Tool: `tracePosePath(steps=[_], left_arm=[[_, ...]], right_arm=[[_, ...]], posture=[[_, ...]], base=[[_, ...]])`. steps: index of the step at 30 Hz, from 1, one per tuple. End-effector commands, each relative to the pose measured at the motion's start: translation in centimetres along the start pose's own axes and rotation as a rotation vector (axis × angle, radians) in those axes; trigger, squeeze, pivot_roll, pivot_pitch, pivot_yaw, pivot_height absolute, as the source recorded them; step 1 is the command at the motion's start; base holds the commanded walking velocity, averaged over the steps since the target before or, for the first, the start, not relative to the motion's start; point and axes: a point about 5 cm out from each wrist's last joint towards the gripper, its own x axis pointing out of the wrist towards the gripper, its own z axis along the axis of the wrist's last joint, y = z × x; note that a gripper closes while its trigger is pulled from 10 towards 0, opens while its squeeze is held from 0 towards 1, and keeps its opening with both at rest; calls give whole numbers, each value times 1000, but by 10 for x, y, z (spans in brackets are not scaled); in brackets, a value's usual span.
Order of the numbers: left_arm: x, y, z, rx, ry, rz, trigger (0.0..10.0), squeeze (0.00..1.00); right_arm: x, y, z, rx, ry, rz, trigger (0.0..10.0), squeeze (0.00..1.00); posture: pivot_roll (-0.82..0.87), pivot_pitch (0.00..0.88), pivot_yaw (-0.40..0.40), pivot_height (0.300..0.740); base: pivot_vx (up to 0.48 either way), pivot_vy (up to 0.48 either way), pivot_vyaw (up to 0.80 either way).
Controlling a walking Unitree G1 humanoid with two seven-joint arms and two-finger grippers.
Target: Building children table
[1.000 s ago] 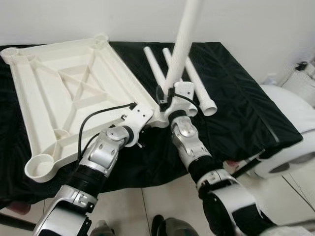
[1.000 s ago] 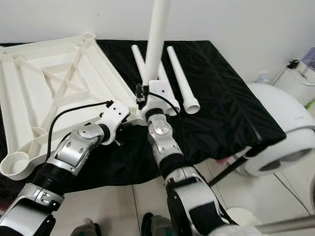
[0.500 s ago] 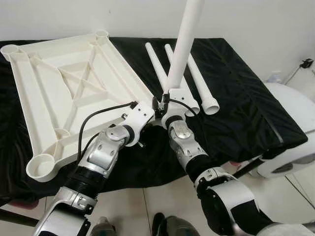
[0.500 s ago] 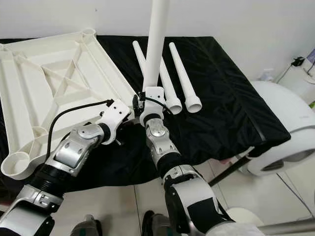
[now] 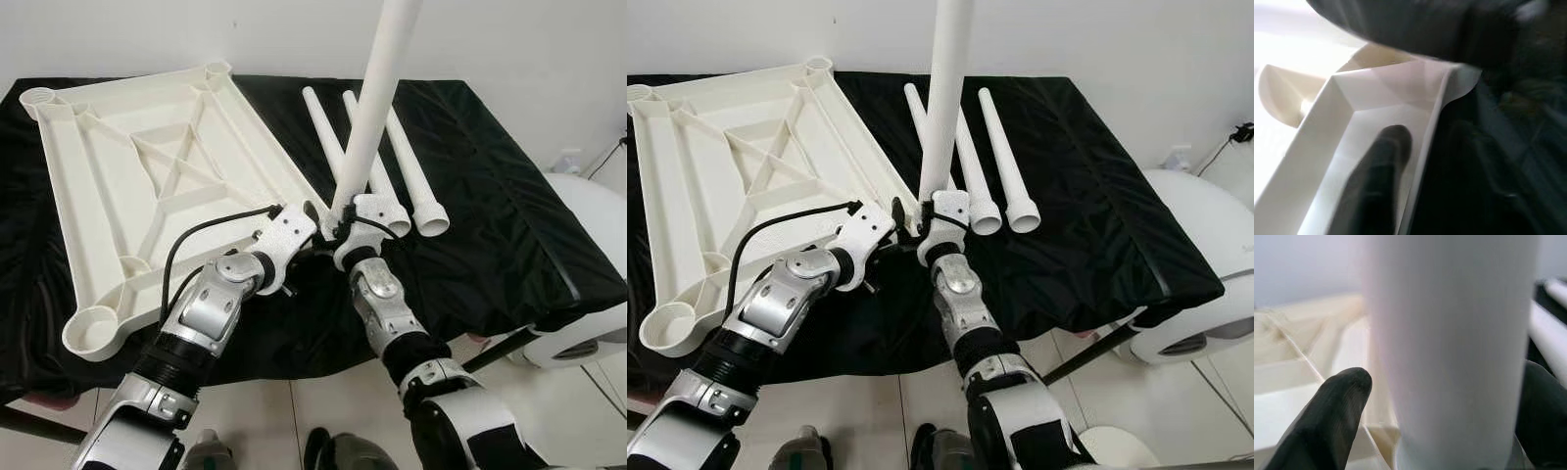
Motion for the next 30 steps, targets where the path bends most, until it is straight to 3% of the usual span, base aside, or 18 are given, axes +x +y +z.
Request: tracePosePath(steps=[1, 7, 8, 10, 11, 12, 23, 30], left_arm=[[-2, 2, 2, 1, -4, 7, 10000, 1000], [-2, 7, 1, 17, 8, 21, 10000, 1000], [-3, 8, 0, 21, 11, 23, 10000, 859], [-3, 10, -1, 33, 20, 26, 10000, 859], [-4, 11, -2, 38, 26, 29, 10000, 51], [-5, 14, -4, 47, 35, 34, 10000, 0], [-10, 23, -11, 51, 57, 48, 10000, 0], [-12, 25, -12, 53, 60, 47, 10000, 0]], right_arm=[[-1, 1, 9, -8, -61, 46, 10000, 0], [-8, -12, 17, -21, -98, 62, 10000, 0], [-9, -14, 18, -20, -100, 63, 10000, 0], [-12, -21, 21, -25, -106, 55, 10000, 0], [-14, -25, 22, -31, -104, 48, 10000, 0], [-17, -31, 23, -32, -102, 44, 10000, 0], [-37, -54, 28, -56, -87, 105, 10000, 0], [-46, -58, 31, -58, -62, 188, 10000, 0]], posture=[[49, 29, -77, 740], [43, 28, -72, 740], [42, 29, -70, 740], [42, 29, -70, 740], [37, 27, -64, 740], [35, 26, -61, 740], [22, 22, -46, 740], [16, 22, -42, 740]], base=[[0, 0, 0], [0, 0, 0], [0, 0, 0], [0, 0, 0], [0, 0, 0], [0, 0, 0], [0, 0, 0], [0, 0, 0]])
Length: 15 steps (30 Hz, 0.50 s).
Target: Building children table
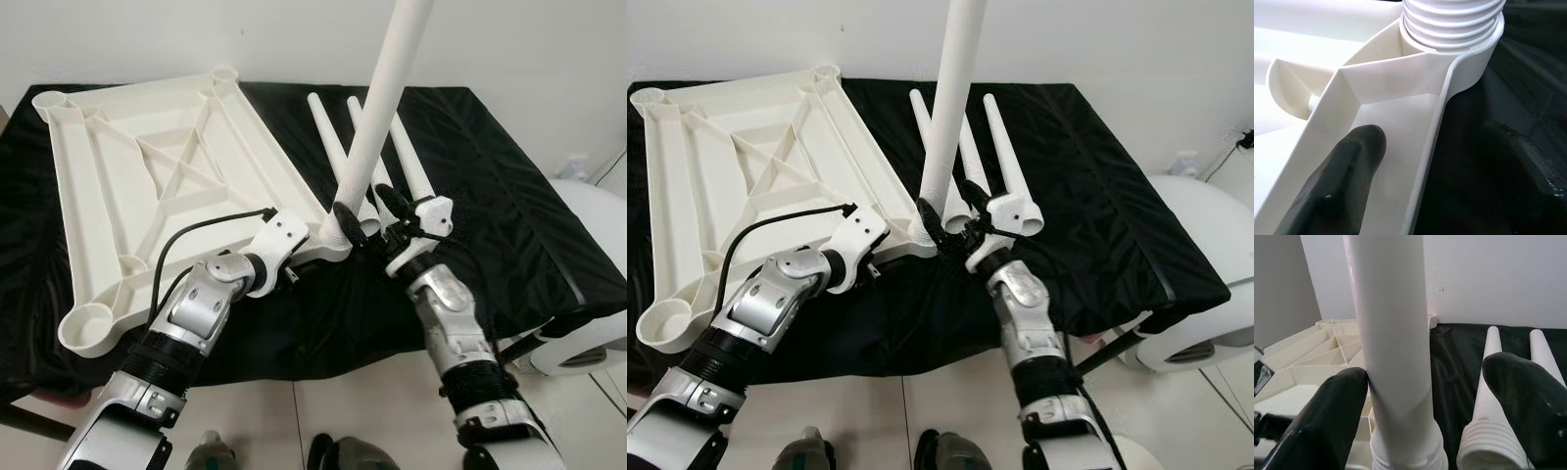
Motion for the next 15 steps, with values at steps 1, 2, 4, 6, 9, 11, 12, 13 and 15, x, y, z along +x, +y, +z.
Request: tracePosePath(steps=[1, 2, 4, 6, 9, 11, 12, 13, 15], left_arm=[[-6, 15, -4, 19, 24, 61, 10000, 0], [-6, 15, -4, 18, 24, 60, 10000, 0], [-7, 16, -5, 18, 25, 57, 10000, 0], [-7, 16, -5, 18, 25, 56, 10000, 0], [-8, 16, -7, 18, 20, 48, 1137, 0], [-9, 16, -7, 18, 19, 47, 1137, 0], [-10, 16, -7, 22, 13, 38, 0, 0], [-10, 15, -7, 26, 10, 31, 0, 0], [-11, 16, -7, 26, 14, 36, 0, 0]], right_arm=[[-7, -7, 0, 5, 18, -6, 10000, 0], [-8, -9, 0, -1, 26, 2, 10000, 0], [-10, -14, 1, -11, 35, 10, 10000, 0], [-10, -15, 1, -14, 39, 12, 10000, 0], [-11, -22, 3, -34, 53, 13, 10000, 0], [-12, -23, 3, -38, 55, 14, 10000, 0], [-12, -25, 4, -42, 57, 13, 10000, 0], [-12, -26, 4, -41, 58, 14, 10000, 0], [-12, -27, 5, -41, 61, 15, 10000, 0]], posture=[[16, 22, -42, 740], [15, 21, -41, 740], [14, 20, -40, 740], [14, 20, -40, 740], [15, 17, -41, 740], [15, 15, -41, 740], [15, 15, -41, 740], [15, 15, -41, 740], [17, 14, -43, 740]], base=[[0, 0, 0], [0, 0, 0], [0, 0, 0], [0, 0, 0], [0, 0, 0], [0, 0, 0], [0, 0, 0], [0, 0, 0], [0, 0, 0]])
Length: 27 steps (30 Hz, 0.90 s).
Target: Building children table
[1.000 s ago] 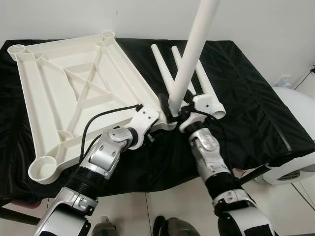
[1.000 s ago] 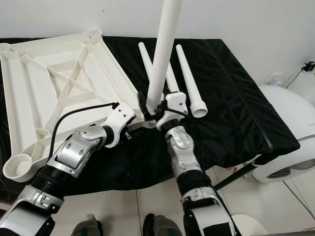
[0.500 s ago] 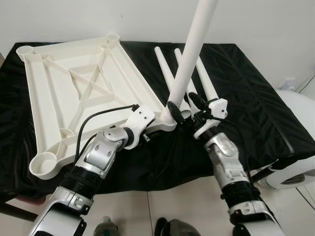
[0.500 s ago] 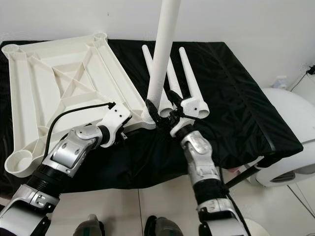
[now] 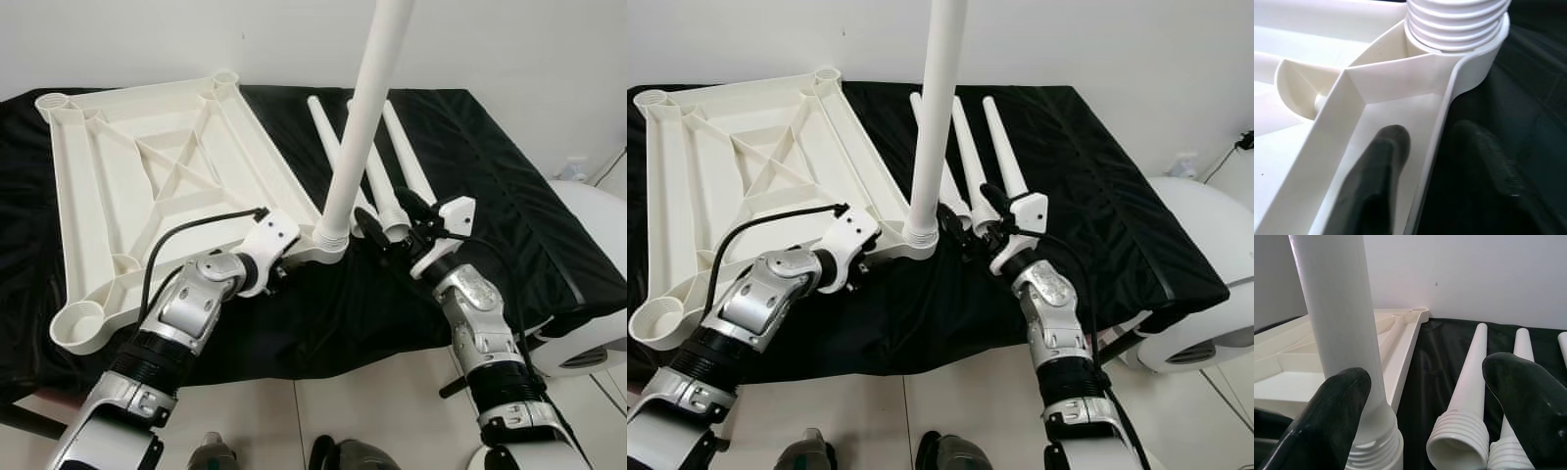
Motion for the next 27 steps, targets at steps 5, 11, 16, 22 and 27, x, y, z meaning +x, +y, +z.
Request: tracePosePath(steps=[5, 11, 16, 22, 27], left_arm=[[-5, 9, -2, 34, 11, 35, 10000, 0], [-7, 6, 1, 48, -14, -5, 627, 0], [-9, 4, 1, 60, -27, -34, 0, 0], [-7, 1, -2, 87, 4, -41, 10000, 0], [-6, -2, -1, 93, 0, -55, 10000, 0]], right_arm=[[0, -5, -1, 10, 19, 1, 10000, 0], [2, -4, -2, 12, 25, 14, 10000, 0], [4, -5, -2, 12, 26, 21, 10000, 0], [5, -3, -3, 11, 35, 36, 10000, 0], [9, 0, -5, 16, 45, 70, 10000, 0]], posture=[[20, 12, -45, 740], [20, 8, -46, 740], [22, 4, -48, 740], [23, 0, -51, 740], [23, 0, -56, 740]], base=[[0, 0, 0], [0, 0, 0], [0, 0, 0], [0, 0, 0], [0, 0, 0]])
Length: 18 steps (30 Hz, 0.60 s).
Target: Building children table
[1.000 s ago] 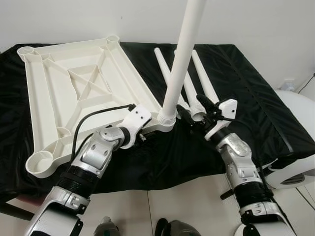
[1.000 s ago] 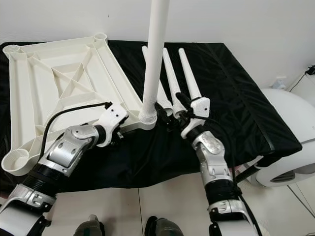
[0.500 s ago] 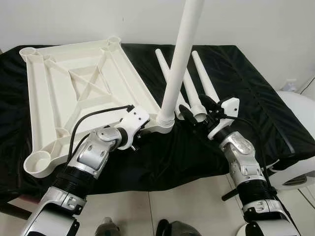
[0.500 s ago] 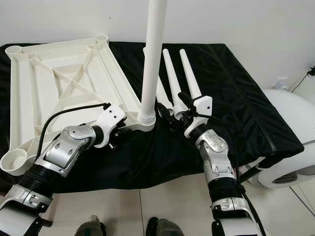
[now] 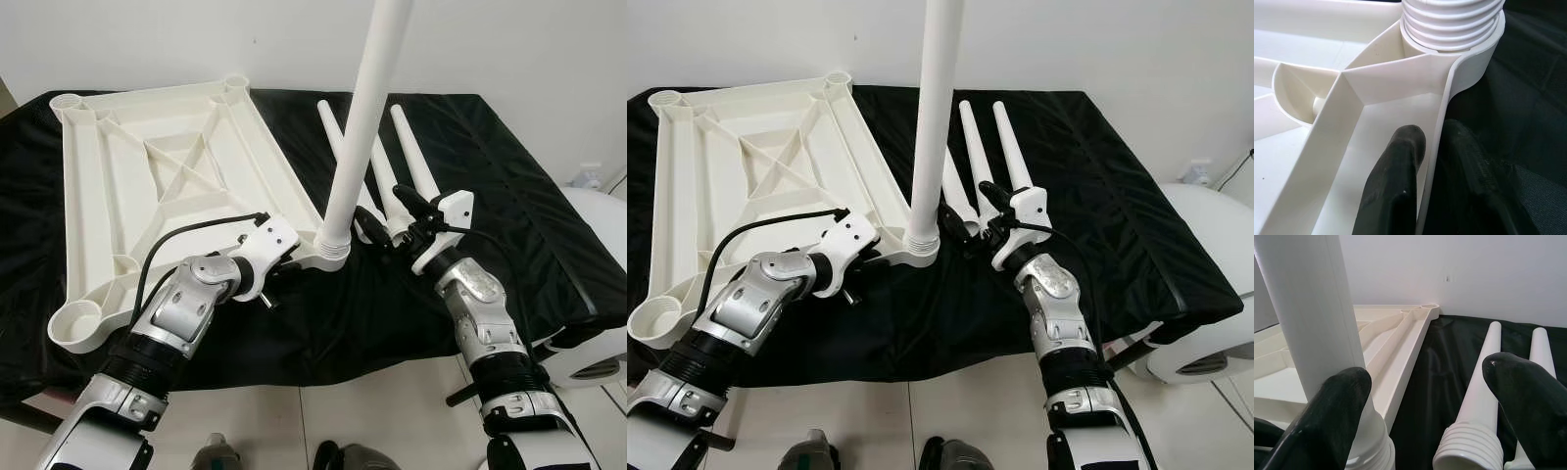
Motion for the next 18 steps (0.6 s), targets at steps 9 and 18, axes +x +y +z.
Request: tracePosePath(steps=[9, 18], left_arm=[[0, -4, 4, 57, -14, -2, 10000, 0], [-1, -4, 3, 58, -12, 3, 10000, 0]], right_arm=[[1, 12, -14, 8, 101, 171, 10000, 0], [-9, -6, -15, 4, 110, 75, 10000, 0]], posture=[[37, 0, -70, 740], [38, 0, -67, 740]], base=[[0, 0, 0], [0, 0, 0]])
